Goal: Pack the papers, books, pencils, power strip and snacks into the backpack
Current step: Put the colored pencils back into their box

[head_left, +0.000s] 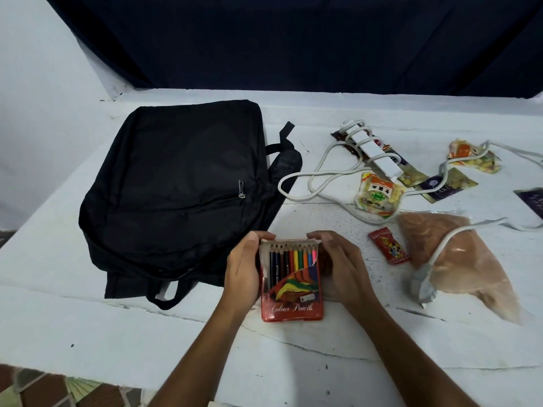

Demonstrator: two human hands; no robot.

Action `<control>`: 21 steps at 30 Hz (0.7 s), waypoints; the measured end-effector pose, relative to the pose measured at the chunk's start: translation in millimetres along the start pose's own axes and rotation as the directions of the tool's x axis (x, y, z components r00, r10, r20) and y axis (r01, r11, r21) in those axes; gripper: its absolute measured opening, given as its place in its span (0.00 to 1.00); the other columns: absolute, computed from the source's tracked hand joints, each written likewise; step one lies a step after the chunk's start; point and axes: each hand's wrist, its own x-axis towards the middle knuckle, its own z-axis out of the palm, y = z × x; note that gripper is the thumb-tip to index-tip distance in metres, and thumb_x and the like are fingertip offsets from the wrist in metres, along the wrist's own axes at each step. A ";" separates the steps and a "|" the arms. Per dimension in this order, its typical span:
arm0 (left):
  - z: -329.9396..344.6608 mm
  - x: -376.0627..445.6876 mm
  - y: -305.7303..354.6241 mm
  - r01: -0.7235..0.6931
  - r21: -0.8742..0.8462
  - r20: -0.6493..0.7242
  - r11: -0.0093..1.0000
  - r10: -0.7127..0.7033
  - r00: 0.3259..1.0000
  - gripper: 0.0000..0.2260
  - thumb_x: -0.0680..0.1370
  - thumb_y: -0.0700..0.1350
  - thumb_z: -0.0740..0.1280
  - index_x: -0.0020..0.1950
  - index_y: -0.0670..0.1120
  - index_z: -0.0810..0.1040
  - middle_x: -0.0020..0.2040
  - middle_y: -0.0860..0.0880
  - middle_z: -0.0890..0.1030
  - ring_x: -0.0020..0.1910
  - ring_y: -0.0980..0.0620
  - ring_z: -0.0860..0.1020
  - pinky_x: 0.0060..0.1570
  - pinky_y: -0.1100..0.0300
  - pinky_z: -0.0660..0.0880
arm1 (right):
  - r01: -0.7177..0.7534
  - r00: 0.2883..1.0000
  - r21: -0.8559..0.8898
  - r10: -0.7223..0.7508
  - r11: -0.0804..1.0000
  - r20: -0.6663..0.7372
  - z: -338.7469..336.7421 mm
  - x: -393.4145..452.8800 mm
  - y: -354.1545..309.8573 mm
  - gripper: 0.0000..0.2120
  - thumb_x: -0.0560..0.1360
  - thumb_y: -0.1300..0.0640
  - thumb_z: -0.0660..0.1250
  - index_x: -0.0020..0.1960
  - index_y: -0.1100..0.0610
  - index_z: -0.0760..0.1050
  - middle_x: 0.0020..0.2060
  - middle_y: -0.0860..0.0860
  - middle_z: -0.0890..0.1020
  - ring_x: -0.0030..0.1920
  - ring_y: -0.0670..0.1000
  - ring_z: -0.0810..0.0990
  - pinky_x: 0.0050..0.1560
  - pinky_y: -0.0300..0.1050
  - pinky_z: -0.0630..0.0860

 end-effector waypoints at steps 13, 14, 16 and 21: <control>12.0 -14.1 25.5 0.162 -0.088 0.031 0.983 -0.160 0.987 0.08 0.69 0.38 0.66 0.43 0.46 0.83 0.47 0.36 0.78 0.46 0.41 0.73 0.49 0.46 0.68 | -0.138 0.882 -0.235 0.227 0.962 0.414 -27.8 23.0 -27.7 0.06 0.71 0.57 0.71 0.40 0.59 0.77 0.35 0.57 0.82 0.36 0.52 0.80 0.39 0.43 0.76; 12.7 -17.4 28.3 0.153 -0.079 0.030 0.985 -0.151 0.988 0.09 0.68 0.38 0.66 0.43 0.48 0.83 0.46 0.35 0.78 0.45 0.39 0.73 0.48 0.46 0.69 | -0.127 0.853 -0.280 0.248 0.952 0.458 -31.7 24.2 -31.2 0.06 0.69 0.58 0.73 0.41 0.59 0.77 0.36 0.59 0.83 0.37 0.53 0.81 0.40 0.43 0.76; 10.9 -25.2 35.8 0.149 -0.013 0.083 0.989 -0.148 0.986 0.11 0.68 0.38 0.67 0.45 0.52 0.82 0.42 0.29 0.76 0.42 0.37 0.73 0.42 0.50 0.70 | -0.130 0.773 -0.331 0.305 0.935 0.556 -39.1 27.3 -39.7 0.09 0.66 0.60 0.76 0.42 0.60 0.78 0.38 0.62 0.84 0.38 0.54 0.82 0.40 0.43 0.77; -0.5 -34.7 62.9 0.073 0.255 0.265 0.964 -0.142 0.954 0.15 0.72 0.37 0.65 0.51 0.54 0.82 0.39 0.37 0.80 0.41 0.42 0.71 0.44 0.48 0.68 | -0.173 0.585 -0.359 0.389 0.917 0.712 -31.4 34.7 -61.2 0.07 0.66 0.62 0.75 0.36 0.59 0.76 0.30 0.54 0.81 0.31 0.47 0.78 0.34 0.37 0.73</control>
